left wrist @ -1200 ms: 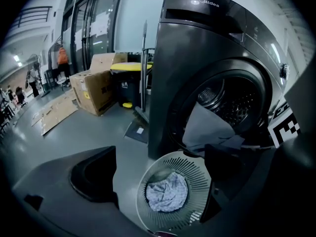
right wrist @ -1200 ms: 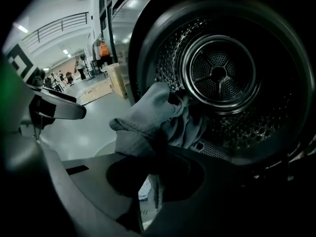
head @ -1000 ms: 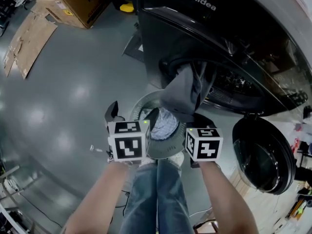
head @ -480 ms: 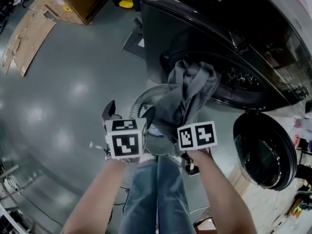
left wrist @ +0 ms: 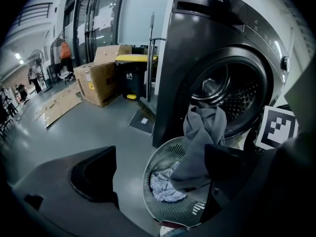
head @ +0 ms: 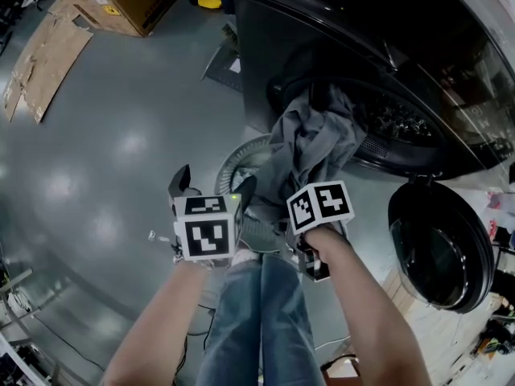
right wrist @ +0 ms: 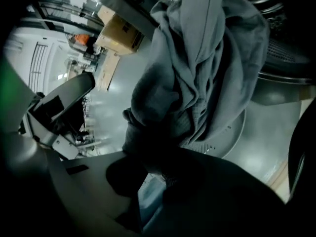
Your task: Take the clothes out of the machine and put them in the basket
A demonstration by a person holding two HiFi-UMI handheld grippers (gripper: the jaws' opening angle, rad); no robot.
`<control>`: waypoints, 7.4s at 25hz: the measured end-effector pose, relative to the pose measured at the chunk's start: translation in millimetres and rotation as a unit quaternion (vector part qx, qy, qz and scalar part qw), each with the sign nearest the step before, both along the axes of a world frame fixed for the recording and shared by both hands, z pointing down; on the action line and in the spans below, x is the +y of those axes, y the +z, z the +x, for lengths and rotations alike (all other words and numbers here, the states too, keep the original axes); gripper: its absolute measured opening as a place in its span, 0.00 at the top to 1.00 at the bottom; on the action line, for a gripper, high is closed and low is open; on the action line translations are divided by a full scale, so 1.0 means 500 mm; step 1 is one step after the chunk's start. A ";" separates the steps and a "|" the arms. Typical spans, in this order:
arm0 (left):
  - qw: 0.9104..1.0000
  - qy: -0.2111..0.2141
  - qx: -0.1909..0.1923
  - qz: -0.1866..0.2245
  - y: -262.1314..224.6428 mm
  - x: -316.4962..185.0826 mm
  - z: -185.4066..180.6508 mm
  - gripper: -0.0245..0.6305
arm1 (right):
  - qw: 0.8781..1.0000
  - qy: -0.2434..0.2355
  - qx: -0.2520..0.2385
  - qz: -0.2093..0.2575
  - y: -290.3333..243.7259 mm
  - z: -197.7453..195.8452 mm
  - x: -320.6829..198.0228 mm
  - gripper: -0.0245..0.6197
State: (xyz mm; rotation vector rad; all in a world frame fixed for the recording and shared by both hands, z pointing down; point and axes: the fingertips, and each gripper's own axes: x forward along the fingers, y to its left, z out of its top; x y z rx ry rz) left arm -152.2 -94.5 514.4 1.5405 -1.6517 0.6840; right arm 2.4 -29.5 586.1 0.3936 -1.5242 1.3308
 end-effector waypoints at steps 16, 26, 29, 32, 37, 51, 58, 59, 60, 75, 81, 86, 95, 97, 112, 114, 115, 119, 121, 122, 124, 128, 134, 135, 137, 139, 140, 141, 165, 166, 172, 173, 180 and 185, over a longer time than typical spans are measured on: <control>1.000 0.002 -0.003 -0.004 0.016 -0.004 0.020 0.10 | 0.961 0.167 -0.049 0.213 -0.014 0.060 -0.237 0.27; 1.000 0.007 -0.005 -0.002 0.039 -0.044 0.042 0.10 | 0.898 0.132 0.025 0.419 -0.057 0.103 -0.447 0.24; 1.000 0.015 -0.012 -0.003 0.050 -0.064 0.048 0.10 | 0.895 0.094 0.041 0.433 -0.033 0.092 -0.480 0.21; 0.999 0.028 -0.019 -0.003 0.058 -0.092 0.055 0.10 | 0.897 0.074 0.064 0.431 -0.008 0.093 -0.516 0.21; 0.999 0.030 -0.026 -0.003 0.069 -0.121 0.060 0.10 | 0.902 0.035 0.106 0.417 0.036 0.122 -0.563 0.21; 0.998 0.041 -0.038 -0.002 0.086 -0.149 0.080 0.10 | 0.908 0.080 0.127 0.392 0.135 0.131 -0.572 0.21; 0.998 0.045 -0.044 -0.001 0.077 -0.140 0.074 0.10 | 0.926 0.058 0.146 0.343 0.118 0.137 -0.548 0.89; 0.998 0.046 -0.045 0.001 0.076 -0.137 0.073 0.10 | 0.925 0.058 0.141 0.348 0.113 0.136 -0.546 0.89; 0.998 0.049 -0.045 0.002 0.074 -0.134 0.073 0.10 | 0.924 0.059 0.136 0.353 0.107 0.135 -0.543 0.89; 0.997 0.061 -0.050 0.002 0.036 -0.069 0.044 0.10 | 0.938 0.078 0.052 0.333 0.012 0.104 -0.381 0.89; 0.997 0.061 -0.050 0.003 0.021 -0.038 0.036 0.10 | 0.944 0.092 0.016 0.315 -0.016 0.082 -0.311 0.89; 0.997 0.067 -0.045 0.001 0.016 -0.011 0.031 0.10 | 0.948 0.104 -0.005 0.301 -0.035 0.041 -0.251 0.89; 0.997 0.064 -0.037 -0.001 0.032 0.009 0.021 0.10 | 0.965 0.101 -0.046 0.237 -0.018 -0.011 -0.146 0.89; 0.997 0.062 -0.036 -0.001 0.034 0.012 0.014 0.10 | 0.970 0.118 -0.062 0.203 -0.013 -0.019 -0.124 0.89; 0.999 0.043 -0.026 -0.007 0.042 0.025 -0.027 0.10 | 0.989 0.079 -0.128 0.020 -0.006 -0.066 0.033 0.89; 0.999 0.042 -0.025 -0.008 0.041 0.028 -0.030 0.10 | 0.989 0.067 -0.131 0.001 -0.012 -0.071 0.055 0.89; 0.999 0.042 -0.025 -0.009 0.041 0.030 -0.031 0.10 | 0.990 0.063 -0.127 0.000 -0.011 -0.070 0.062 0.89; 0.999 0.047 -0.026 -0.009 0.039 0.033 -0.031 0.10 | 0.991 0.079 -0.109 0.020 0.005 -0.059 0.069 0.89; 0.999 0.047 -0.026 -0.008 0.038 0.035 -0.031 0.10 | 0.988 0.095 -0.115 0.044 0.003 -0.057 0.056 0.89; 0.999 0.048 -0.026 -0.008 0.039 0.036 -0.031 0.10 | 0.986 0.101 -0.119 0.064 -0.002 -0.056 0.044 0.89; 0.998 0.049 -0.026 -0.009 0.039 0.041 -0.030 0.10 | 0.982 0.109 -0.115 0.107 -0.009 -0.050 0.014 0.89; 0.998 0.051 -0.025 -0.010 0.040 0.046 -0.021 0.10 | 0.975 0.134 -0.082 0.159 -0.002 -0.026 -0.047 0.87; 0.998 0.058 -0.023 -0.007 0.031 0.049 -0.005 0.10 | 0.976 0.129 -0.090 0.147 -0.013 -0.037 -0.049 0.45; 0.998 0.058 -0.022 -0.007 0.029 0.050 -0.002 0.10 | 0.976 0.127 -0.089 0.153 -0.016 -0.035 -0.048 0.45; 0.998 0.057 -0.021 -0.005 0.023 0.053 0.002 0.10 | 0.976 0.124 -0.086 0.157 -0.023 -0.029 -0.041 0.45; 0.998 0.055 -0.019 -0.004 0.016 0.057 0.004 0.10 | 0.977 0.119 -0.085 0.157 -0.034 -0.026 -0.032 0.46; 0.998 0.054 -0.018 -0.003 0.010 0.059 0.005 0.10 | 0.977 0.117 -0.085 0.160 -0.042 -0.024 -0.029 0.46; 0.998 0.053 -0.017 -0.002 0.004 0.061 0.006 0.10 | 0.976 0.116 -0.084 0.164 -0.052 -0.023 -0.028 0.46; 0.998 0.045 0.025 0.035 -0.362 0.150 0.070 0.10 | 0.957 0.094 -0.097 0.258 -0.520 0.045 0.030 0.49; 0.998 0.044 0.025 0.039 -0.381 0.149 0.069 0.10 | 0.955 0.092 -0.097 0.264 -0.540 0.047 0.029 0.49; 0.996 0.059 0.029 0.065 -0.487 0.156 0.077 0.10 | 0.943 0.072 -0.086 0.312 -0.658 0.064 0.027 0.49; 0.995 0.063 0.029 0.067 -0.501 0.160 0.078 0.10 | 0.942 0.067 -0.085 0.318 -0.675 0.062 0.029 0.49; 0.993 0.074 0.042 0.081 -0.580 0.181 0.075 0.10 | 0.941 0.037 -0.069 0.330 -0.749 0.066 0.079 0.49; 0.991 0.073 0.068 0.094 -0.621 0.180 0.073 0.10 | 0.935 0.089 -0.060 0.338 -0.784 0.108 0.094 0.49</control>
